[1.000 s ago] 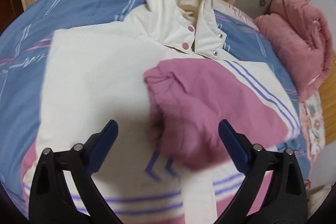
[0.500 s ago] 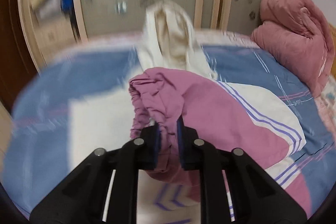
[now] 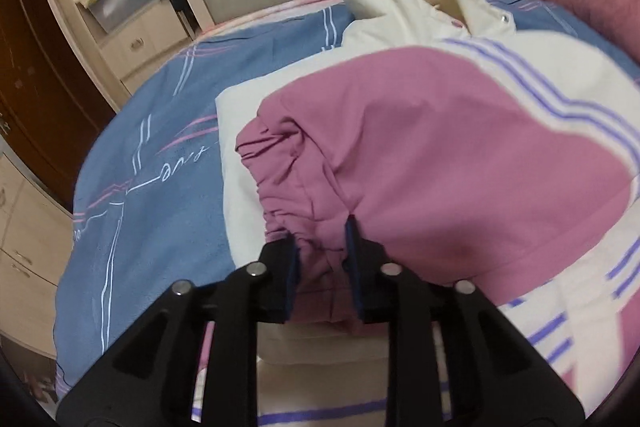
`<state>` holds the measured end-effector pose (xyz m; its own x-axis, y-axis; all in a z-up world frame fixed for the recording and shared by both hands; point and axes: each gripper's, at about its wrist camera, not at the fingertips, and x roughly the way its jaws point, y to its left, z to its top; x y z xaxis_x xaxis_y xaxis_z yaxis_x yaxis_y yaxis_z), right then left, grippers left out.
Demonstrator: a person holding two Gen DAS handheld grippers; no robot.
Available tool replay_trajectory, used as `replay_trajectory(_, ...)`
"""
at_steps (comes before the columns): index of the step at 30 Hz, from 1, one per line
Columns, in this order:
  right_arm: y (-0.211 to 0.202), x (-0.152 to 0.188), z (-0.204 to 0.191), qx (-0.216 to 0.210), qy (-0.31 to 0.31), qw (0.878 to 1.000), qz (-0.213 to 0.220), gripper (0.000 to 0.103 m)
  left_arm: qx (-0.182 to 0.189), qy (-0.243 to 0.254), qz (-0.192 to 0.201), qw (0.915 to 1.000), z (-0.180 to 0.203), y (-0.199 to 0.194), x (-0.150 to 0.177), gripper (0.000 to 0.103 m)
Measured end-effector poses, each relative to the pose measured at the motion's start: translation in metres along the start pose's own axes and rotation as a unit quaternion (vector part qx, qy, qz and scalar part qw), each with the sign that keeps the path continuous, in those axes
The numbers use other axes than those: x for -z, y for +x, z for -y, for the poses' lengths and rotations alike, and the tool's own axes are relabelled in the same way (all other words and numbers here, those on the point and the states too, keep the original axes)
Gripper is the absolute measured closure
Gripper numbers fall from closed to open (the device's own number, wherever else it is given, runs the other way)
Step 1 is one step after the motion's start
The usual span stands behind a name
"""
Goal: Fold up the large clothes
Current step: 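Grasp the folded pink sleeve cuff with the left tool and flatten it, release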
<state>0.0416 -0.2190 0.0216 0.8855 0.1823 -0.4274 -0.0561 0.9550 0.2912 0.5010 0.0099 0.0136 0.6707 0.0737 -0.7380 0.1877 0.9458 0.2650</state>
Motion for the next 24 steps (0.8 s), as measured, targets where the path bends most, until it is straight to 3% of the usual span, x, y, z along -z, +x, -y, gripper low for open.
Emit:
replay_trajectory(1,0.001,0.000,-0.001,0.002,-0.001,1.000,-0.001,0.001,-0.007,0.005,0.005,0.9999,0.003,0.000,0.003,0.073)
replay_trajectory(3,0.003,0.000,-0.001,0.004,0.000,1.000,-0.003,0.001,-0.023,0.014,0.009,0.9996,0.006,0.006,0.005,0.056)
replay_trajectory(5,0.004,0.000,-0.001,0.005,0.002,1.000,-0.004,0.001,-0.033,0.028,0.015,0.9990,0.009,0.006,0.006,0.051)
replay_trajectory(6,0.005,0.000,-0.001,0.006,0.002,1.000,-0.003,0.001,-0.043,0.033,0.018,0.9984,0.010,0.003,0.005,0.020)
replay_trajectory(7,0.005,0.000,-0.001,0.007,0.002,1.000,-0.002,0.001,-0.080,0.030,0.022,0.9961,0.005,-0.003,0.005,0.006)
replay_trajectory(8,0.006,0.000,-0.001,0.008,0.002,1.000,-0.002,0.001,-0.072,0.023,0.035,0.9966,-0.002,-0.011,0.006,0.002)
replay_trajectory(13,0.006,0.001,-0.005,0.007,0.001,1.000,0.004,0.001,-0.021,-0.023,0.110,0.9934,-0.027,-0.099,0.036,0.002)
replay_trajectory(17,0.000,0.001,-0.004,0.012,-0.002,1.000,0.013,0.001,0.049,-0.043,0.177,0.9821,-0.021,-0.201,0.108,0.002)
replay_trajectory(19,-0.004,0.002,-0.005,0.014,-0.007,1.000,0.018,0.001,0.069,-0.050,0.189,0.9783,-0.010,-0.240,0.144,0.002)
replay_trajectory(21,-0.009,0.003,-0.006,0.018,-0.015,0.999,0.025,0.001,0.112,-0.063,0.186,0.9741,0.002,-0.273,0.183,0.002)
replay_trajectory(24,-0.011,0.005,-0.010,0.026,-0.031,0.999,0.027,0.001,0.138,-0.090,0.192,0.9675,0.015,-0.297,0.220,0.002)
